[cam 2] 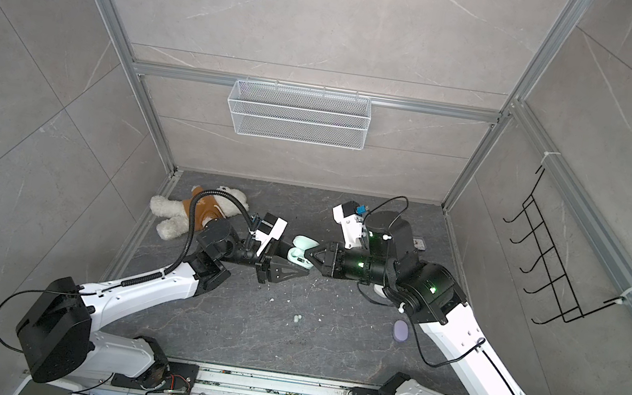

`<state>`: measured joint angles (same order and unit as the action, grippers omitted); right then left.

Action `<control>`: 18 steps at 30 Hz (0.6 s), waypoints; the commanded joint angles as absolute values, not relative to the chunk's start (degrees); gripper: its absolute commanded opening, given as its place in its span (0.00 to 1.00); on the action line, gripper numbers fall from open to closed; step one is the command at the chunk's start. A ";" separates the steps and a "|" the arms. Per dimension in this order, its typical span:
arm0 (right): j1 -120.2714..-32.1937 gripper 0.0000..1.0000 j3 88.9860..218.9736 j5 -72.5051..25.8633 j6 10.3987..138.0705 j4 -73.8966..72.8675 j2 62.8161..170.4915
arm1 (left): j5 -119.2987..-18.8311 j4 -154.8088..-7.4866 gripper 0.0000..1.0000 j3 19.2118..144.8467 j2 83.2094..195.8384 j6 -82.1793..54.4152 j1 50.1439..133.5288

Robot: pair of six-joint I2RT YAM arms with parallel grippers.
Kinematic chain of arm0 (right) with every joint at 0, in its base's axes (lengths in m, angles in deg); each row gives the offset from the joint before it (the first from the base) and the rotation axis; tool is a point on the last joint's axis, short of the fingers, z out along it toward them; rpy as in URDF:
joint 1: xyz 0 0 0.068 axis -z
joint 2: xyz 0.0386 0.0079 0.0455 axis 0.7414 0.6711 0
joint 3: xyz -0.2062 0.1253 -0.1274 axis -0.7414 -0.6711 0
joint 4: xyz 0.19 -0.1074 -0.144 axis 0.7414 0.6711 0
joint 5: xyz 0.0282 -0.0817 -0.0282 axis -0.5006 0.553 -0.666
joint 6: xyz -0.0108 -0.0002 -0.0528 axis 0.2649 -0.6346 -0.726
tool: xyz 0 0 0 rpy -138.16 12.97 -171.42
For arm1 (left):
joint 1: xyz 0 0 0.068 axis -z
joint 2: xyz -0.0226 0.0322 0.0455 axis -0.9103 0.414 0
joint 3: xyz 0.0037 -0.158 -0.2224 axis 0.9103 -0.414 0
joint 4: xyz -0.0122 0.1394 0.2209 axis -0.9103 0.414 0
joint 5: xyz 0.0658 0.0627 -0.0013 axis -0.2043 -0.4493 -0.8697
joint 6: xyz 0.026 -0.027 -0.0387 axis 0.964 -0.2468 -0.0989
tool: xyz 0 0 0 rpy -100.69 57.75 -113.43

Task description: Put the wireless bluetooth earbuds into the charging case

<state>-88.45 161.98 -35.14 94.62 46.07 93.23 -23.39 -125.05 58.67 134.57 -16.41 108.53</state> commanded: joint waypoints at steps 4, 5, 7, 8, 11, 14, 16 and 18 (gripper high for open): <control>-88.96 0.15 163.98 -34.45 93.27 48.30 94.58 | -22.01 -129.31 0.32 60.40 131.97 -17.36 108.44; -89.03 0.15 164.00 -34.53 93.29 48.38 94.68 | -22.06 -129.31 0.31 60.39 131.93 -17.36 108.44; -89.14 0.16 164.10 -34.63 93.12 48.57 94.93 | -22.01 -129.37 0.31 60.44 131.87 -17.32 108.44; -89.12 0.17 164.26 -34.61 93.02 48.87 95.11 | -22.06 -129.31 0.31 60.39 131.83 -17.32 108.44; -89.33 0.17 164.52 -34.46 92.83 49.59 95.38 | -22.08 -129.18 0.31 60.50 131.67 -17.14 108.44; -89.38 0.17 164.74 -34.28 92.72 50.32 95.34 | -22.06 -128.95 0.31 60.53 131.56 -17.05 108.48; -89.40 0.17 164.96 -34.36 92.57 50.78 95.38 | -22.10 -128.80 0.31 60.56 131.50 -16.79 108.45; -89.40 0.18 165.04 -34.39 92.50 51.09 95.38 | -22.23 -128.73 0.31 60.58 131.39 -16.79 108.44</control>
